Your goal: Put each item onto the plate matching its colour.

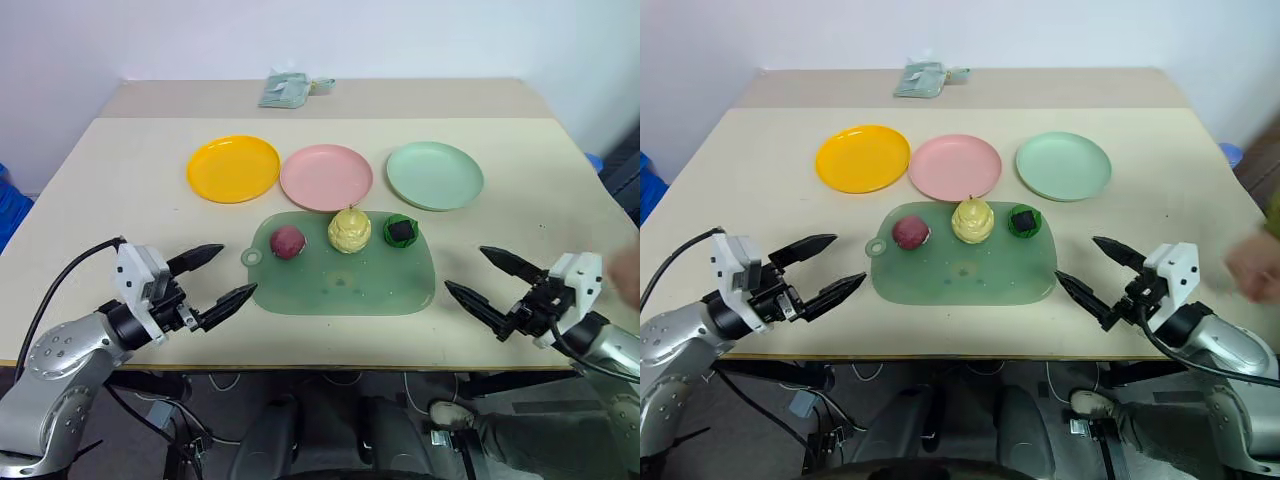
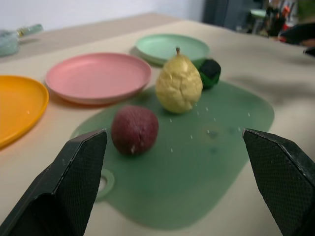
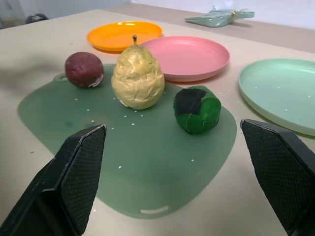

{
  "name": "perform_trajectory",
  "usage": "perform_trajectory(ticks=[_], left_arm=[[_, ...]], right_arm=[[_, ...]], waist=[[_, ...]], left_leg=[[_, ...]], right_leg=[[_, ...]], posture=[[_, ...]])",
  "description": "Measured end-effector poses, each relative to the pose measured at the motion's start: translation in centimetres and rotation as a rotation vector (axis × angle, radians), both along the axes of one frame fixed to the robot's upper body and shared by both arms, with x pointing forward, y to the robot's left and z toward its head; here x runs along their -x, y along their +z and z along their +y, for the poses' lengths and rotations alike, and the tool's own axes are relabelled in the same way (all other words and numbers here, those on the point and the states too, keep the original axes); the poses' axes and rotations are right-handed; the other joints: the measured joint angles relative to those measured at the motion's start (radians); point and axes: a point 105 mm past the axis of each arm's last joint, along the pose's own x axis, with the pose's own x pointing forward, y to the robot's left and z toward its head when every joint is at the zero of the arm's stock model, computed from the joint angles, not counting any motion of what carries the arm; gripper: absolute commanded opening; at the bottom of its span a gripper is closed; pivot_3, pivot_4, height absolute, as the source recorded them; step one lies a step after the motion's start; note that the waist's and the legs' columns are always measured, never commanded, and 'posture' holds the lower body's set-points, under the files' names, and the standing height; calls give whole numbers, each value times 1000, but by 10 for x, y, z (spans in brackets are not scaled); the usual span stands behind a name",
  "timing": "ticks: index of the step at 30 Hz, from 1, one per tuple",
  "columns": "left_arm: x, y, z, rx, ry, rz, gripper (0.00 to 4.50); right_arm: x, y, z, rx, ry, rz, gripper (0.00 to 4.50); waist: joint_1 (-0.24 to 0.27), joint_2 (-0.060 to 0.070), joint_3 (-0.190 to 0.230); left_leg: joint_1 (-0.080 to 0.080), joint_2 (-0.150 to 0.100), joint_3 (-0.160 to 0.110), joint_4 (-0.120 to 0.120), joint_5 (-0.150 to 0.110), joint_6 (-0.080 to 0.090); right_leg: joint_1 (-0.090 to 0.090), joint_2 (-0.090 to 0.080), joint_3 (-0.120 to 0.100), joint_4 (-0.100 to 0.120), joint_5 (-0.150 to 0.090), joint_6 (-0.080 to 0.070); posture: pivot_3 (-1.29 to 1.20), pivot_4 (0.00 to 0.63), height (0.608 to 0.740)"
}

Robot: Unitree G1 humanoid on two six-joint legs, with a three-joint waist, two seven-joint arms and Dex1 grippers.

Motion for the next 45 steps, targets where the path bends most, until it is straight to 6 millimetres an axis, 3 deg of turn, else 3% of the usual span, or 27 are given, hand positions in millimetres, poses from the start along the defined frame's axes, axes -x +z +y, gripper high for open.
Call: perform_trajectory(ticks=[7, 13, 24, 27, 33, 39, 42, 45], left_arm=[[-11, 13, -1, 26, 41, -47, 4500], [-22, 11, -4, 23, 114, -47, 4500], [-59, 15, -37, 97, 180, 78, 4500], [-72, 14, -46, 124, 220, 124, 4500], [-98, -1, -66, 88, 287, 210, 4500], [-110, -24, -72, 1, 314, 281, 4500], [-111, -30, -72, -25, 311, 293, 3631], [-113, -32, -71, -35, 311, 293, 2318]], right_arm=[[-2, 5, 1, 6, 13, -23, 4462], [-5, 12, 8, 15, 60, -51, 4462], [-20, 24, 77, 77, 433, -112, 4462], [-23, 25, 86, 105, 493, -114, 4462], [-28, 24, 92, 151, 541, -111, 4462], [-31, 26, 92, 156, 534, -117, 4462], [-30, 27, 93, 157, 530, -118, 4500], [-29, 30, 94, 159, 522, -127, 4500]], waist=[[2, 0, 0], [1, 0, 0], [2, -1, 1], [2, -2, 1], [2, -2, 1], [2, -2, 1], [2, -2, 1], [2, -2, 1]], left_leg=[[-1, 0, 0, 0, -1, -1], [-1, 1, 1, -1, -1, 0], [0, 0, 1, 1, 0, 1], [0, 0, 1, 1, 0, 1], [0, 0, 1, 2, 0, 1], [0, 0, 1, 2, 0, 1], [0, 0, 1, 2, 0, 1], [0, 0, 0, 2, 0, 0]], right_leg=[[1, 0, 0, -3, 1, -1], [1, 0, -1, -4, 1, -1], [2, 2, -2, -4, 3, 1], [2, 3, -2, -4, 4, 3], [2, 4, -1, -4, 5, 4], [2, 4, -1, -3, 5, 4], [2, 3, -1, -4, 5, 4], [2, 2, -1, -3, 5, 4]], posture=[[0, 150, 740], [0, 150, 740], [0, 150, 740], [0, 150, 740], [0, 150, 740], [0, 150, 740], [0, 150, 740], [0, 150, 740]])
